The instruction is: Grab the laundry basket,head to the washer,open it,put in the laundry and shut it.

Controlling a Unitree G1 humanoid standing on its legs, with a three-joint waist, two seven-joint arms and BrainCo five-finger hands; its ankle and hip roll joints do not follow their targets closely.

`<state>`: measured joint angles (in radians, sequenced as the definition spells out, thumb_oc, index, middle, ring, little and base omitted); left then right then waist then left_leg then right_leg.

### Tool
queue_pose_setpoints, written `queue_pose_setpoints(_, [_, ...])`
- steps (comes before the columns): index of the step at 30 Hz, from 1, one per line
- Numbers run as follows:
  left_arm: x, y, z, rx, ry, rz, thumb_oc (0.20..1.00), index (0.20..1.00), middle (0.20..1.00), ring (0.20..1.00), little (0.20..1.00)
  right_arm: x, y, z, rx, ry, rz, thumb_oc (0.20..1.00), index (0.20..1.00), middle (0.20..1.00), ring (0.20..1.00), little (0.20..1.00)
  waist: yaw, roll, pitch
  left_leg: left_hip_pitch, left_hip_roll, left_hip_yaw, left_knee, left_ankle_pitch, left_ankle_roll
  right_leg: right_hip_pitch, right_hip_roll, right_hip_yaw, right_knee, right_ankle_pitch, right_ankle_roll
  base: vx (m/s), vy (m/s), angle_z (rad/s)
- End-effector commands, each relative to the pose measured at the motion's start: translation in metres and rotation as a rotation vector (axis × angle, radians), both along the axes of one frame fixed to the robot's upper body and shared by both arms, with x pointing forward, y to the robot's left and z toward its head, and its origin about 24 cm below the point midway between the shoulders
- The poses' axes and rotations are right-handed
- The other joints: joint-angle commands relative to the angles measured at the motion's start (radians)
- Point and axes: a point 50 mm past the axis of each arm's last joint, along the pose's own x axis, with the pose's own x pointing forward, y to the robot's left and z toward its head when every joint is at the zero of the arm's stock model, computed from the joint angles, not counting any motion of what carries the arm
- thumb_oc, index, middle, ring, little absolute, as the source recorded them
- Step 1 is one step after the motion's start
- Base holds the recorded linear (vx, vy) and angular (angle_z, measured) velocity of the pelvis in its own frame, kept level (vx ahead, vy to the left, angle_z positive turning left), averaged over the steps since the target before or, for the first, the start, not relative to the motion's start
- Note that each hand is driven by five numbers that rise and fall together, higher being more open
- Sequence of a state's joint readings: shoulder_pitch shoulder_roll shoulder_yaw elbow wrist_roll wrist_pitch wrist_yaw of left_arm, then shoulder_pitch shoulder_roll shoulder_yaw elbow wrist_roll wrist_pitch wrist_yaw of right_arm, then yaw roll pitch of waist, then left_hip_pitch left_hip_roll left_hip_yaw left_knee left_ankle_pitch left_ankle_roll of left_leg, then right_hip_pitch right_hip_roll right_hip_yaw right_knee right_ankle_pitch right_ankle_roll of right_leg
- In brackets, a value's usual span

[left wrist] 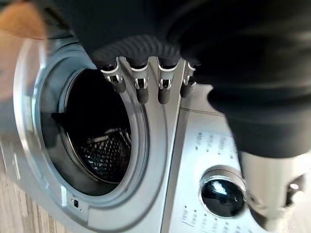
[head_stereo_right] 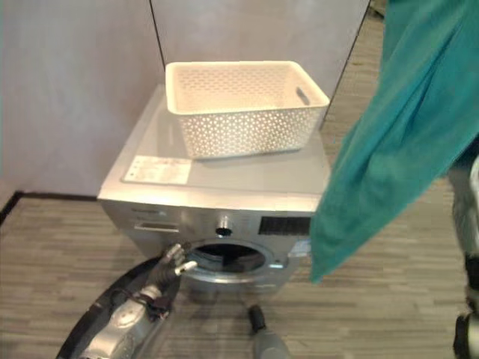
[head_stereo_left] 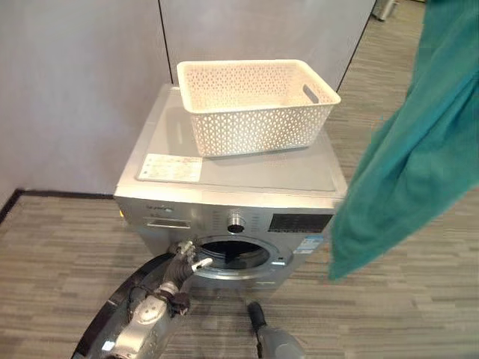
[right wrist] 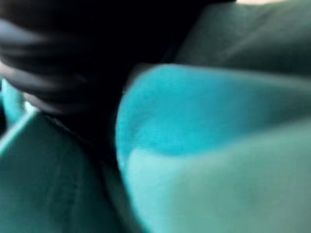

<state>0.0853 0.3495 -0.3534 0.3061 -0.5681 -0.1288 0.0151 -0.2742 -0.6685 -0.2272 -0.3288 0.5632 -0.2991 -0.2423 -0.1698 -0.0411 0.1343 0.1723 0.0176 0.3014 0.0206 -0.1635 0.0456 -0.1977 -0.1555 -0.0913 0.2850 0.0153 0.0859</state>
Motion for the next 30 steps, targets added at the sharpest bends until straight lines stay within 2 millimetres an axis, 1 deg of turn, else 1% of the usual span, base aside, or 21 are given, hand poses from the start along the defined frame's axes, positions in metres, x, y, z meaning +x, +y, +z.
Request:
queue_pose_setpoints(1, [0.018,0.014,0.027,0.045,-0.141,-0.011,1.000,1.000,1.000,1.000,1.000,0.002,0.031,-0.009,-0.093,0.020,0.183,0.200,0.200,0.200,0.200,0.200,0.043,-0.022,-0.030,-0.090,-0.021,-0.115,0.054,-0.068,0.090,0.054,-0.115,0.031,0.020,0.042,0.097,-0.10,-0.023,-0.52])
queue_pose_setpoints(2, [0.020,0.015,0.029,0.046,-0.154,-0.009,1.000,1.000,1.000,1.000,1.000,0.001,0.040,-0.021,-0.076,0.063,0.262,0.200,0.200,0.200,0.200,0.200,0.050,-0.022,-0.039,-0.103,-0.018,-0.103,0.052,-0.063,0.089,0.069,-0.120,0.021,0.036,0.028,0.095,-0.07,-0.035,-0.45])
queue_pose_setpoints(3, [0.020,0.017,0.030,0.050,-0.156,-0.008,1.000,1.000,1.000,1.000,1.000,0.000,0.044,-0.027,-0.078,0.087,0.300,0.200,0.200,0.200,0.200,0.200,0.054,-0.025,-0.044,-0.108,-0.017,-0.097,0.051,-0.061,0.088,0.079,-0.122,0.015,0.037,0.020,0.093,-0.05,-0.032,-0.44])
queue_pose_setpoints(4, [0.020,0.017,0.030,0.051,-0.156,-0.008,1.000,1.000,1.000,1.000,1.000,0.000,0.044,-0.027,-0.077,0.087,0.300,0.200,0.200,0.200,0.200,0.200,0.054,-0.025,-0.046,-0.111,-0.017,-0.096,0.050,-0.057,0.087,0.076,-0.121,0.016,0.034,0.024,0.092,-0.07,-0.067,-0.49])
queue_pose_setpoints(5, [0.021,0.021,0.033,0.061,-0.171,0.000,1.000,1.000,1.000,1.000,1.000,-0.001,0.050,-0.040,-0.066,0.140,0.370,0.200,0.200,0.200,0.200,0.200,0.068,-0.035,-0.064,-0.133,-0.018,-0.080,0.052,-0.049,0.084,0.122,-0.125,-0.012,0.017,0.017,0.096,-0.07,-0.092,-0.44])
queue_pose_setpoints(7, [0.022,0.025,0.036,0.069,-0.187,0.008,1.000,1.000,1.000,1.000,1.000,-0.002,0.058,-0.048,-0.060,0.172,0.431,0.200,0.200,0.200,0.200,0.200,0.091,-0.056,-0.081,-0.147,-0.031,-0.059,0.053,-0.049,0.082,0.173,-0.129,-0.041,-0.033,0.021,0.102,-0.05,-0.143,-0.39])
queue_pose_setpoints(8, [0.022,0.029,0.040,0.082,-0.206,0.016,1.000,1.000,1.000,1.000,1.000,-0.001,0.065,-0.046,-0.072,0.165,0.478,0.200,0.200,0.200,0.200,0.200,0.111,-0.071,-0.091,-0.151,-0.032,-0.035,0.044,-0.045,0.072,0.196,-0.146,-0.076,-0.093,0.045,0.113,-0.02,-0.127,-0.77])
queue_pose_setpoints(9, [0.022,0.029,0.040,0.083,-0.206,0.016,1.000,1.000,1.000,1.000,1.000,-0.001,0.065,-0.046,-0.071,0.165,0.479,0.200,0.200,0.200,0.200,0.200,0.110,-0.072,-0.091,-0.149,-0.032,-0.035,0.043,-0.044,0.072,0.199,-0.145,-0.077,-0.097,0.047,0.113,-0.03,-0.215,-0.67])
queue_pose_setpoints(10, [0.021,0.032,0.042,0.084,-0.211,0.019,1.000,1.000,1.000,1.000,1.000,-0.001,0.071,-0.050,-0.078,0.192,0.526,0.200,0.200,0.200,0.200,0.200,0.129,-0.082,-0.106,-0.160,-0.023,-0.018,0.036,-0.037,0.061,0.211,-0.153,-0.108,-0.147,0.068,0.121,-0.02,-0.117,-0.60])
queue_pose_setpoints(11, [0.021,0.032,0.042,0.084,-0.210,0.019,1.000,1.000,1.000,1.000,1.000,-0.001,0.071,-0.050,-0.078,0.192,0.526,0.200,0.200,0.200,0.200,0.200,0.128,-0.081,-0.108,-0.161,-0.023,-0.018,0.036,-0.037,0.061,0.211,-0.152,-0.109,-0.149,0.069,0.121,-0.01,-0.196,-0.15])
queue_pose_setpoints(12, [0.022,0.033,0.042,0.082,-0.211,0.023,1.000,1.000,1.000,1.000,1.000,0.001,0.074,-0.054,-0.072,0.208,0.564,0.200,0.200,0.200,0.200,0.200,0.133,-0.085,-0.109,-0.165,-0.015,-0.018,0.035,-0.033,0.054,0.214,-0.148,-0.118,-0.158,0.073,0.123,0.01,-0.105,-0.32])
queue_pose_setpoints(15, [0.024,0.029,0.041,0.075,-0.214,0.019,1.000,1.000,1.000,1.000,1.000,0.003,0.081,-0.055,-0.071,0.228,0.619,0.200,0.200,0.200,0.200,0.200,0.135,-0.087,-0.111,-0.164,-0.005,-0.021,0.030,-0.022,0.041,0.229,-0.136,-0.132,-0.182,0.092,0.124,0.01,-0.150,-0.18])
queue_pose_setpoints(18, [0.026,0.027,0.042,0.073,-0.215,0.009,1.000,1.000,1.000,1.000,1.000,0.002,0.084,-0.055,-0.069,0.230,0.657,0.200,0.200,0.200,0.200,0.200,0.134,-0.087,-0.115,-0.158,-0.001,-0.021,0.024,-0.016,0.033,0.239,-0.130,-0.139,-0.197,0.094,0.124,0.02,-0.097,-0.08])
queue_pose_setpoints(20, [0.028,0.024,0.044,0.074,-0.227,-0.024,1.000,1.000,1.000,1.000,1.000,-0.001,0.088,-0.058,-0.098,0.261,0.715,0.200,0.200,0.200,0.200,0.200,0.131,-0.087,-0.126,-0.144,0.008,-0.020,0.008,-0.004,0.020,0.254,-0.114,-0.149,-0.223,0.088,0.122,0.03,-0.109,-0.04])
queue_pose_setpoints(24, [0.036,0.016,0.056,0.107,-0.279,-0.107,1.000,1.000,1.000,1.000,1.000,-0.005,0.097,-0.071,-0.133,0.345,0.809,0.200,0.200,0.200,0.200,0.200,0.124,-0.086,-0.133,-0.137,0.025,-0.021,-0.006,0.013,0.003,0.264,-0.093,-0.152,-0.249,0.054,0.111,0.00,-0.073,0.05])
queue_pose_setpoints(25, [0.036,0.016,0.056,0.107,-0.279,-0.107,1.000,1.000,1.000,1.000,1.000,-0.005,0.097,-0.071,-0.133,0.344,0.809,0.200,0.200,0.200,0.200,0.200,0.124,-0.086,-0.132,-0.136,0.025,-0.021,-0.007,0.013,0.003,0.264,-0.093,-0.153,-0.249,0.054,0.111,0.01,-0.058,-0.02])
queue_pose_setpoints(26, [0.039,0.013,0.064,0.113,-0.310,-0.143,1.000,1.000,1.000,1.000,1.000,-0.008,0.102,-0.076,-0.166,0.383,0.844,0.200,0.200,0.200,0.200,0.200,0.123,-0.085,-0.134,-0.134,0.031,-0.025,-0.013,0.019,-0.003,0.269,-0.085,-0.155,-0.259,0.043,0.108,0.00,-0.036,-0.04])
queue_pose_setpoints(27, [0.039,0.013,0.064,0.113,-0.310,-0.143,1.000,1.000,1.000,1.000,1.000,-0.008,0.102,-0.076,-0.166,0.383,0.844,0.200,0.200,0.200,0.200,0.200,0.123,-0.084,-0.134,-0.134,0.031,-0.025,-0.013,0.019,-0.003,0.269,-0.085,-0.155,-0.259,0.043,0.108,0.00,-0.062,-0.01])
queue_pose_setpoints(29, [0.046,0.004,0.082,0.171,-0.386,-0.253,1.000,1.000,1.000,1.000,1.000,-0.013,0.104,-0.081,-0.213,0.423,0.874,0.200,0.200,0.200,0.200,0.200,0.119,-0.078,-0.130,-0.134,0.041,-0.033,-0.020,0.029,-0.012,0.276,-0.071,-0.153,-0.275,0.016,0.100,-0.01,-0.050,0.02])
queue_pose_setpoints(30, [0.046,0.004,0.082,0.171,-0.386,-0.253,1.000,1.000,1.000,1.000,1.000,-0.013,0.104,-0.081,-0.213,0.423,0.873,0.200,0.200,0.200,0.200,0.200,0.119,-0.078,-0.130,-0.134,0.041,-0.033,-0.020,0.029,-0.012,0.276,-0.071,-0.154,-0.275,0.016,0.100,-0.02,-0.041,0.09])
